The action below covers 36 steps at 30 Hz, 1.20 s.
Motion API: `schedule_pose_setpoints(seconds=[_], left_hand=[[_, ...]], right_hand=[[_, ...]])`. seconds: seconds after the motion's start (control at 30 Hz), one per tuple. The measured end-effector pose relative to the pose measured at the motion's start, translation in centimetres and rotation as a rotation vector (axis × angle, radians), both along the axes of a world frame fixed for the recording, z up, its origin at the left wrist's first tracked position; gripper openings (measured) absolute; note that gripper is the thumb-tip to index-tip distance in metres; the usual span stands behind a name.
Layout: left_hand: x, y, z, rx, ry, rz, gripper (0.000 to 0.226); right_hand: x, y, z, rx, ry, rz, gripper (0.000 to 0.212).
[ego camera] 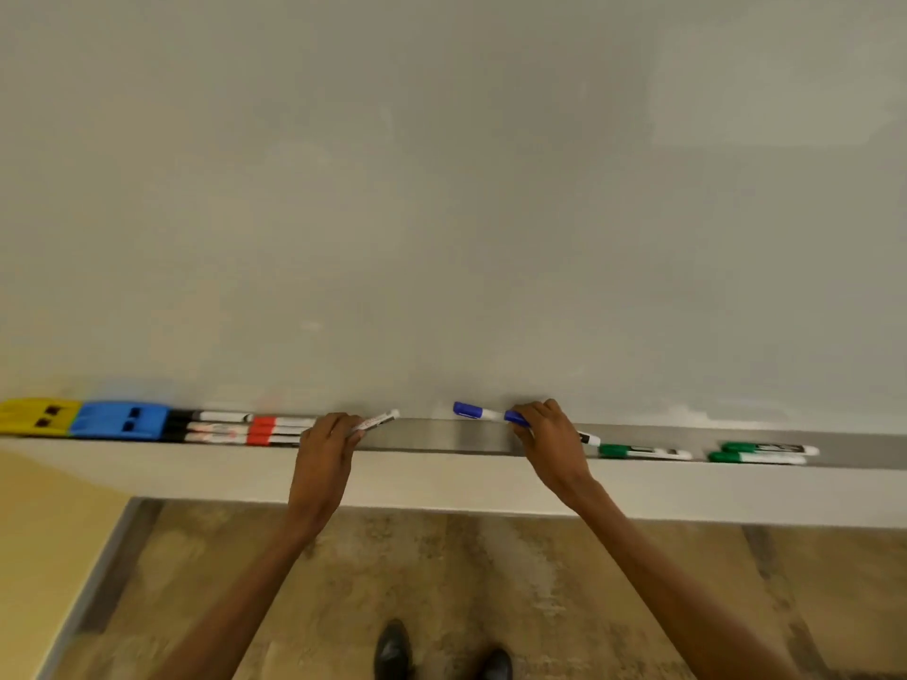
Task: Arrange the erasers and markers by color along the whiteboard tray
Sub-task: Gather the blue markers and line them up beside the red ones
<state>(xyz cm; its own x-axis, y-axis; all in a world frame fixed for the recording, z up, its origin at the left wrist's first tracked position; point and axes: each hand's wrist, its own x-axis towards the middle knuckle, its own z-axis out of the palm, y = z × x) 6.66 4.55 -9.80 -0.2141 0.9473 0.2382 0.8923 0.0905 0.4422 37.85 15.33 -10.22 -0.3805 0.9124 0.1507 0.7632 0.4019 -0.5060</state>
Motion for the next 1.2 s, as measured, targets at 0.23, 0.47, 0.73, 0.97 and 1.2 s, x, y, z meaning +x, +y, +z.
schedule_pose_setpoints(seconds=[0.23,0.47,0.73,0.97,1.2], left_hand=[[-8.5,-5.3,0.4,-0.016,0.020,0.180,0.016],[-12.3,-7.0,0.2,-0.041,0.005,0.191,0.022],[-13.2,-5.6,-0.2,-0.018,0.002,0.091,0.022],[-12.3,-4.3,-0.1,-0.024,0.010,-0.001,0.054],[-9.4,-1.3,0.0,-0.032,0.028,-0.079,0.019]], right_hand=[[-11.5,-2.1,-0.9,-0.132,0.019,0.194,0.023],[-16.2,-3.4,-2.8,-0.151,-0.034,0.204,0.022],[-18.3,-4.1,-3.4,-0.133,-0.058,0.140,0.023],[-18.6,-4.2,-3.5,-0.122,-0.053,0.159,0.022],[-16.8,-5.3,-2.8,-0.070,0.044,0.063,0.024]])
